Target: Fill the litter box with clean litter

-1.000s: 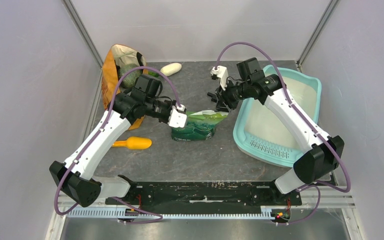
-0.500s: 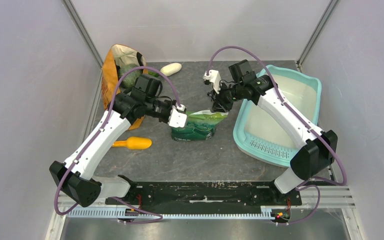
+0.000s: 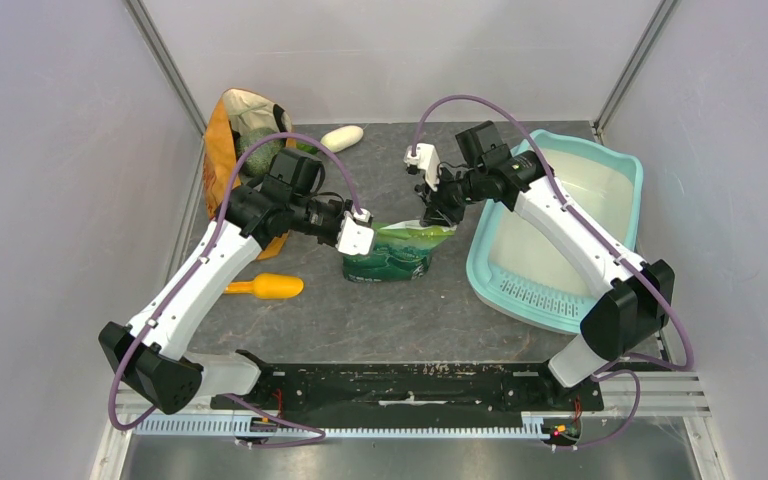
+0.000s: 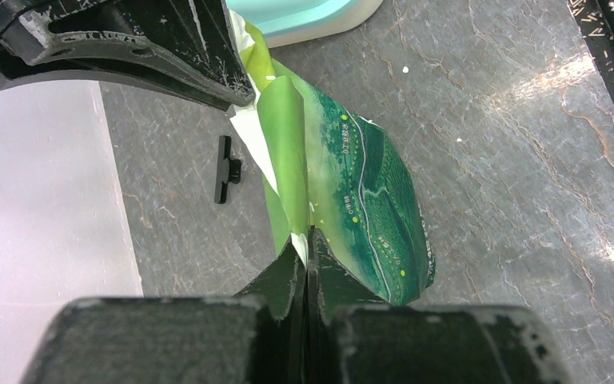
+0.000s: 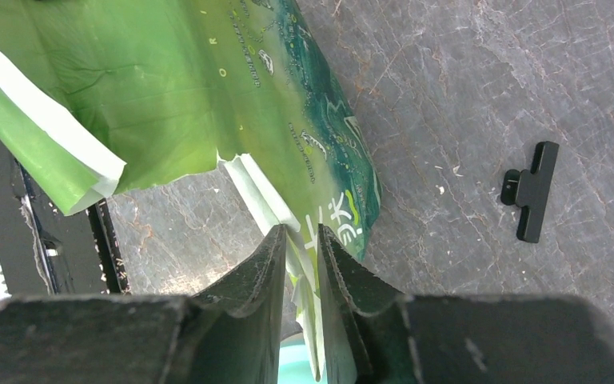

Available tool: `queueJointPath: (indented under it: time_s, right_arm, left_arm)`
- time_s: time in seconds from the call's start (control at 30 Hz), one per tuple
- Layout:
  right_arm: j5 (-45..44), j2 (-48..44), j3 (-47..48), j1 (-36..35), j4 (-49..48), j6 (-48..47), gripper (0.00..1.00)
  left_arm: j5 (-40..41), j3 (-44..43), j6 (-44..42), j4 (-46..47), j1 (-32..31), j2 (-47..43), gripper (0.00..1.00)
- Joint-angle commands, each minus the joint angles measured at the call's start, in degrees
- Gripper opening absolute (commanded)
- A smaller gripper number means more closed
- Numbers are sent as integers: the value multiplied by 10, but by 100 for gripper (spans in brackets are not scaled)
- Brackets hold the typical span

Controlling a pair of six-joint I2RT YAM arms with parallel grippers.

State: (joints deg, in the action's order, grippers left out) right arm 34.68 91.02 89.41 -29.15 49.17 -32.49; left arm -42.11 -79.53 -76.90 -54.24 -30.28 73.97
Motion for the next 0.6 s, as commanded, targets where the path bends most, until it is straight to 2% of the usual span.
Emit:
queueJointPath:
  time_s: [0.0,0.37,0.4,0.53,0.57]
  right_arm:
    - [21,4,3,-5,14,-21,27]
    - [-12,14,-3,-14,13,-34,26]
    - [-16,15,-4,-14,7,-33,24]
    - [-25,13,-1,-14,-2,-24,1]
    - [-23,10,0,-14,-4,-22,0]
  left_arm:
    - [0,-14,9,3,3,-2,2]
    - [-6,-14,10,4,3,-2,2]
    - [-8,-14,9,4,3,-2,2]
    - [-9,-9,0,3,3,-6,2]
    - [-8,-9,0,4,3,-6,2]
